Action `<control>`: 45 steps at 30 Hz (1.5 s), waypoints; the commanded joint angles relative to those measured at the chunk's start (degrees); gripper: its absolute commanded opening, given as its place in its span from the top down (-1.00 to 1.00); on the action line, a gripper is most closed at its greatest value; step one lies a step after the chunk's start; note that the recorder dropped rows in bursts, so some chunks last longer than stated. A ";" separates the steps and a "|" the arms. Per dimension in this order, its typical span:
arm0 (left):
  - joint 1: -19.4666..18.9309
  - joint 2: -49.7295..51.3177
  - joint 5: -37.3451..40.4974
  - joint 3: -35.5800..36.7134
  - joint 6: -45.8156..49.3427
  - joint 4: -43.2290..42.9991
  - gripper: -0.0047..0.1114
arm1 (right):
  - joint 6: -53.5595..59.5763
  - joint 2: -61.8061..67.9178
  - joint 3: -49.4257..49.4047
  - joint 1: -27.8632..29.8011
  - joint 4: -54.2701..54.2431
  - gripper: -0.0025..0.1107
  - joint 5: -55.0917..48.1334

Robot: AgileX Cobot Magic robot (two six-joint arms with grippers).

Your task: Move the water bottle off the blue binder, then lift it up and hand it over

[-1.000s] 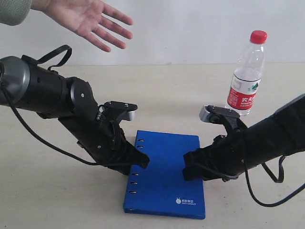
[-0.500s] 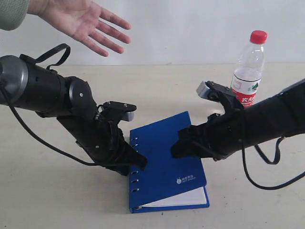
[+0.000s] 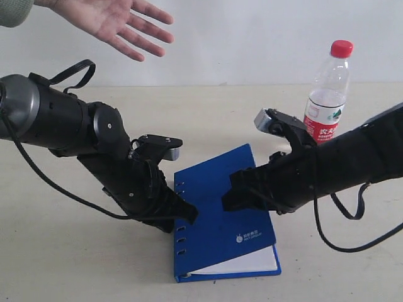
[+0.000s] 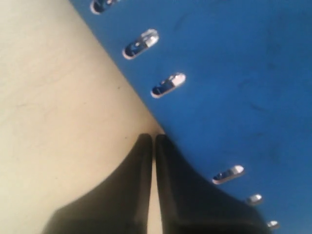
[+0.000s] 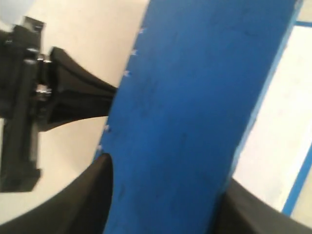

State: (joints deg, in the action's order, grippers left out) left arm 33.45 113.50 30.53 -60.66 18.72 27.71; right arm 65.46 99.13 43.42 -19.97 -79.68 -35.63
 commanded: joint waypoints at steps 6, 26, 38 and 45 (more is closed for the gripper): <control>0.57 0.98 -0.91 0.11 0.44 0.38 0.84 | 12.43 7.61 0.06 0.03 -10.84 0.17 -8.47; -5.72 -12.14 -16.02 10.37 2.74 -1.60 0.84 | 24.89 -2.50 0.14 0.03 -12.09 0.96 -5.20; -6.06 -20.09 -17.88 17.87 6.44 6.23 -0.18 | 21.04 -9.35 0.14 0.03 -8.88 0.96 -3.04; -5.41 -20.10 -7.74 19.33 15.31 15.88 -0.16 | -15.89 -3.31 5.54 0.03 27.33 0.96 7.04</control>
State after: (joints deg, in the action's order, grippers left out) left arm 27.35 93.71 19.36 -42.46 27.57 37.44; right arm 64.48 92.70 46.33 -19.97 -67.13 -32.03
